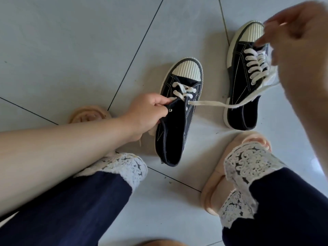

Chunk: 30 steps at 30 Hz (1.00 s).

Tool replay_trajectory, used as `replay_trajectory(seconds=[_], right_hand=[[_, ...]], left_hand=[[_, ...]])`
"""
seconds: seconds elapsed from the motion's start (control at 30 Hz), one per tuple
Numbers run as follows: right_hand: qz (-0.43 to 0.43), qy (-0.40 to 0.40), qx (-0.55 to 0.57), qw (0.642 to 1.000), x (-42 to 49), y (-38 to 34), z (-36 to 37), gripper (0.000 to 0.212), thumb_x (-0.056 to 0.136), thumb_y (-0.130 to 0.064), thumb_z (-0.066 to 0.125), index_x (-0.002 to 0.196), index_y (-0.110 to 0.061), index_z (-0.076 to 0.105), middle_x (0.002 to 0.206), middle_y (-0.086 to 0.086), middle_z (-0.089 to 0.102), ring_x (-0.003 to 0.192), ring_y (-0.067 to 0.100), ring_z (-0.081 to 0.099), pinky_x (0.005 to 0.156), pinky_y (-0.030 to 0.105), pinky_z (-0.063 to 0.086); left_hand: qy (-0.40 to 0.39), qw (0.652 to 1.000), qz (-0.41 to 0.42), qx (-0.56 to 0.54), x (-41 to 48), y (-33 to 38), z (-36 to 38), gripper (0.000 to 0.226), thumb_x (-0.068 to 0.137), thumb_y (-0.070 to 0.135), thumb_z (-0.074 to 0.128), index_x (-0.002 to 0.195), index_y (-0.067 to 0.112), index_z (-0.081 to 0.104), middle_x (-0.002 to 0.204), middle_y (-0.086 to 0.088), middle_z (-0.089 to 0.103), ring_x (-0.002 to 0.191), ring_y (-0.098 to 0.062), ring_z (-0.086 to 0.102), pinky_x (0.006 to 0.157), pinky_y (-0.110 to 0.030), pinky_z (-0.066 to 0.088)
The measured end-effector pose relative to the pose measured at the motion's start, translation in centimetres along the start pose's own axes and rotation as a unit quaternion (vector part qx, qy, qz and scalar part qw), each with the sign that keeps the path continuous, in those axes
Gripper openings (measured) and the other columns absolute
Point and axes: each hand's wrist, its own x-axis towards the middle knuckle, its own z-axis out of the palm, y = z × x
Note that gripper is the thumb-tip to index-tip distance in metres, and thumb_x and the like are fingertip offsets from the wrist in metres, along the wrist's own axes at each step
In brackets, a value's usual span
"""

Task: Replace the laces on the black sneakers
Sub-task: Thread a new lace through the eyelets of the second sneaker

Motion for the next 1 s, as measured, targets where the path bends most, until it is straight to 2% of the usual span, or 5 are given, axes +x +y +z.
replay_trajectory(seconds=[0.1,0.23,0.4,0.53,1.0], right_hand=[[-0.025,-0.135,-0.001,0.990,-3.7,-1.0,4.0,0.007,0.076,-0.030,0.061,0.074,-0.035,0.065,0.052,-0.016,0.058,0.048,-0.003,0.052,0.055,0.017,0.043],[0.043,-0.271,0.052,0.960,-7.2,-0.9,7.9,0.018,0.085,-0.004,0.056,0.091,-0.018,0.064,0.074,-0.006,0.067,0.066,0.004,0.062,0.075,0.018,0.048],[0.025,-0.211,0.041,0.976,-7.8,0.2,7.9,0.014,0.083,-0.013,0.062,0.082,-0.026,0.066,0.069,-0.016,0.063,0.070,-0.003,0.060,0.070,0.008,0.042],[-0.028,-0.180,-0.024,0.983,-8.3,0.9,7.9,0.007,0.079,-0.016,0.069,0.085,-0.017,0.071,0.086,-0.009,0.052,0.075,0.001,0.048,0.071,-0.001,0.034],[-0.030,-0.185,-0.051,0.981,-8.3,1.4,9.1,0.004,0.079,-0.015,0.065,0.079,-0.013,0.068,0.078,-0.013,0.044,0.076,0.007,0.044,0.064,0.008,0.033]], left_hand=[[0.002,0.998,-0.037,-0.059,0.0,0.0,0.1,0.036,0.081,-0.006,0.049,0.084,0.024,0.068,0.103,-0.007,0.069,0.069,-0.012,0.060,0.054,-0.020,0.046],[0.019,0.990,-0.081,-0.118,0.1,0.0,0.3,0.032,0.081,-0.008,0.049,0.079,0.018,0.067,0.089,-0.015,0.062,0.079,-0.024,0.049,0.067,-0.034,0.035],[0.009,0.983,-0.105,-0.152,0.3,0.2,0.2,0.032,0.081,-0.008,0.048,0.078,0.017,0.066,0.075,-0.002,0.063,0.071,-0.013,0.056,0.059,-0.022,0.043],[0.010,0.980,-0.109,-0.167,0.2,0.4,0.1,0.031,0.081,-0.008,0.047,0.082,0.016,0.066,0.072,0.000,0.062,0.068,-0.010,0.056,0.055,-0.021,0.041],[-0.004,0.976,-0.111,-0.186,0.2,0.1,0.1,0.033,0.080,-0.010,0.045,0.085,0.013,0.067,0.073,-0.003,0.062,0.071,-0.014,0.056,0.061,-0.024,0.042]])
